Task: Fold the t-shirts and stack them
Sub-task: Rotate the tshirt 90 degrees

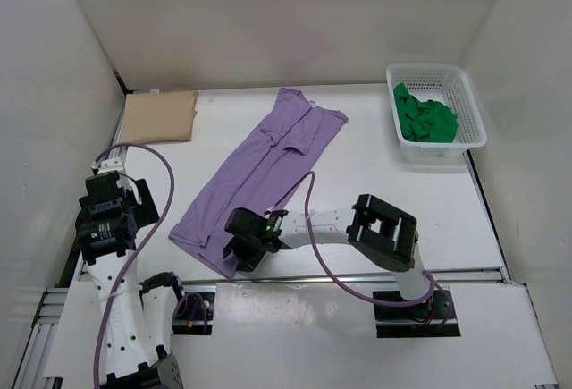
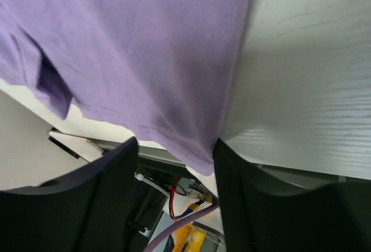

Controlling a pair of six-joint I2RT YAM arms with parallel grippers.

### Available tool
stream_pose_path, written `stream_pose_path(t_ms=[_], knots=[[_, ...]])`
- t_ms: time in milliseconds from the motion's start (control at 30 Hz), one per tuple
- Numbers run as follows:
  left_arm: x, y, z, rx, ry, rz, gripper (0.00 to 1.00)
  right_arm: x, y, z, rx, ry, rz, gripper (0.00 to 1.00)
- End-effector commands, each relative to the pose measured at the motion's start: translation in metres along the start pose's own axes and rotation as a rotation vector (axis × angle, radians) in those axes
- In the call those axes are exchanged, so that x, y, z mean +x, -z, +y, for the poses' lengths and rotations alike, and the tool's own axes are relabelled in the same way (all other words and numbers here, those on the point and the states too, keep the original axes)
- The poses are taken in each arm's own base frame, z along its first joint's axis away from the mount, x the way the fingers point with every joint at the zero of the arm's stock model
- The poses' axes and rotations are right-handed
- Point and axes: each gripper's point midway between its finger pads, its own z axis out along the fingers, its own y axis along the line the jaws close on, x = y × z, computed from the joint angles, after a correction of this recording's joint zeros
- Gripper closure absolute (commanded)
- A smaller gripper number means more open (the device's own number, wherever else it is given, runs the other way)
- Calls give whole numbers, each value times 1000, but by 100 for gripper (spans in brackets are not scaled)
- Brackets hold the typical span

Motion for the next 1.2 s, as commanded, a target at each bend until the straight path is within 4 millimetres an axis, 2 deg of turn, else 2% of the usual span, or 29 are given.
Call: stream_pose_path(t_ms=[0,33,67,133,167,200,233,267,300,333,367,400,433,467,533,567,600,633,667,700,767,800,867,967,1000,1033,1100,1133,1167], knots=[[1,1,5,-23,6,-9,0,5,-13,-15,96,-20,15,49],[1,1,5,-23,6,-9,0,10,-14,-18,115,-22,41,69],[1,1,5,-23,6,-9,0,13,-13,-19,120,-23,56,79],[-2,-1,6,-34,7,-12,0,1,-18,-25,141,-20,51,97],[-10,3,7,-34,11,-31,0,-6,-16,-27,145,-28,52,100],[-15,7,5,-20,14,-46,0,-11,-7,-29,142,-24,49,100],[-13,7,1,4,7,-14,0,-22,-7,-50,178,-20,25,100],[-23,16,-4,41,10,-33,0,-32,7,-52,168,-1,20,100],[-25,22,-23,155,7,-25,0,-39,12,-63,184,12,15,100],[-27,23,-32,207,4,-2,0,-50,15,-89,228,26,4,100],[-38,33,-38,254,6,-23,0,-58,29,-88,201,41,2,100],[-44,35,-45,296,5,-27,0,-63,34,-97,202,120,7,100],[-48,35,-57,360,4,-9,0,-69,46,-96,174,151,5,100],[-53,37,-61,386,4,-10,0,-75,48,-114,199,184,4,100],[-59,34,-75,454,-8,21,2,-86,62,-126,189,261,2,100],[-54,22,-88,491,-38,116,9,-88,66,-133,190,282,12,100],[-46,21,-96,510,-65,189,11,-91,67,-148,203,301,21,100],[-42,13,-99,481,-108,237,14,-92,74,-144,149,358,43,100],[-41,7,-118,501,-196,284,14,-92,76,-148,138,384,59,100],[-36,6,-127,500,-254,309,15,-93,78,-158,137,409,80,100],[-31,5,-152,518,-378,339,15,-95,85,-156,86,525,115,100],[-28,17,-176,576,-467,327,14,-91,88,-161,76,558,152,100],[-12,22,-203,638,-556,377,14,-96,95,-172,80,621,165,100],[1,35,-228,701,-653,331,17,-94,102,-176,53,669,195,100],[0,60,-252,796,-712,194,17,-92,104,-175,35,693,203,98],[11,68,-260,836,-752,148,17,-92,106,-169,13,742,207,87],[19,93,-277,934,-794,31,12,-92,110,-171,17,772,211,65],[31,95,-285,970,-819,28,12,-93,113,-171,16,785,199,44],[42,90,-287,972,-836,69,12,-95,114,-172,11,798,185,38]])
